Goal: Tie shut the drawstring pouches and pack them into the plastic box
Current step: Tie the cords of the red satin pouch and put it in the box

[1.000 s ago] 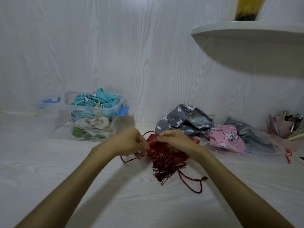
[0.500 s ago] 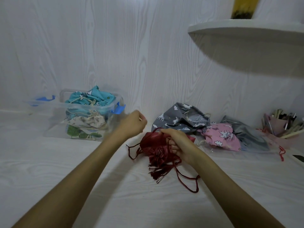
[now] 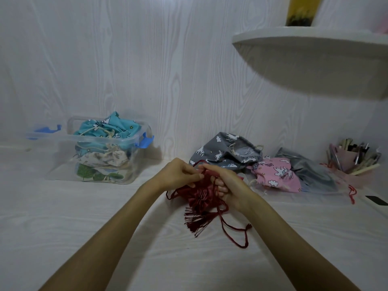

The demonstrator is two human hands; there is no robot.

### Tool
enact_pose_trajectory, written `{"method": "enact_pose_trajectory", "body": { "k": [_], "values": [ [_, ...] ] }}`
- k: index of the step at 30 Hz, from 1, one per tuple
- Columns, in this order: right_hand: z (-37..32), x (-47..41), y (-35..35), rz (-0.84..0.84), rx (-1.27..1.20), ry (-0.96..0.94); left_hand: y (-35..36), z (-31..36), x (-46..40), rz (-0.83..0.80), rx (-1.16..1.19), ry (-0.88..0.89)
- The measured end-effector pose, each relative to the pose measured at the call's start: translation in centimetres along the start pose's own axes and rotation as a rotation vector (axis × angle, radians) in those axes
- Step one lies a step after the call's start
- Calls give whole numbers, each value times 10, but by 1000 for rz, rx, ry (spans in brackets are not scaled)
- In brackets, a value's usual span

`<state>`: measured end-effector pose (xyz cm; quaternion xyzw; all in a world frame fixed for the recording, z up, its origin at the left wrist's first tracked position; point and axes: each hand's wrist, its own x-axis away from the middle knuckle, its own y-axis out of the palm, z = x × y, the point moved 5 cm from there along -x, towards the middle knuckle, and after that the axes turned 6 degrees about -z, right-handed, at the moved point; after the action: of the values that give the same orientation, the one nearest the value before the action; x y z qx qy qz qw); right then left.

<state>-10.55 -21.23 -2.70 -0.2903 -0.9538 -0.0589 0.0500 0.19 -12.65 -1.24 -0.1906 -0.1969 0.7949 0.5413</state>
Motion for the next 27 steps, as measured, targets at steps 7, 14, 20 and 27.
{"method": "enact_pose_trajectory", "body": {
  "k": [7, 14, 20, 27],
  "values": [
    [-8, 1, -4, -64, 22, 18, 12, 7, 4, -7, 175, 69],
    [-26, 17, -33, -247, 403, 39, 11, 2, 7, 44, 716, -15],
    [-35, 35, -51, -521, 1056, 300, 22, -4, 10, -85, 322, -9],
    [-62, 26, -36, -449, 1240, 186, 52, -16, 20, -228, 290, -26]
  ]
}}
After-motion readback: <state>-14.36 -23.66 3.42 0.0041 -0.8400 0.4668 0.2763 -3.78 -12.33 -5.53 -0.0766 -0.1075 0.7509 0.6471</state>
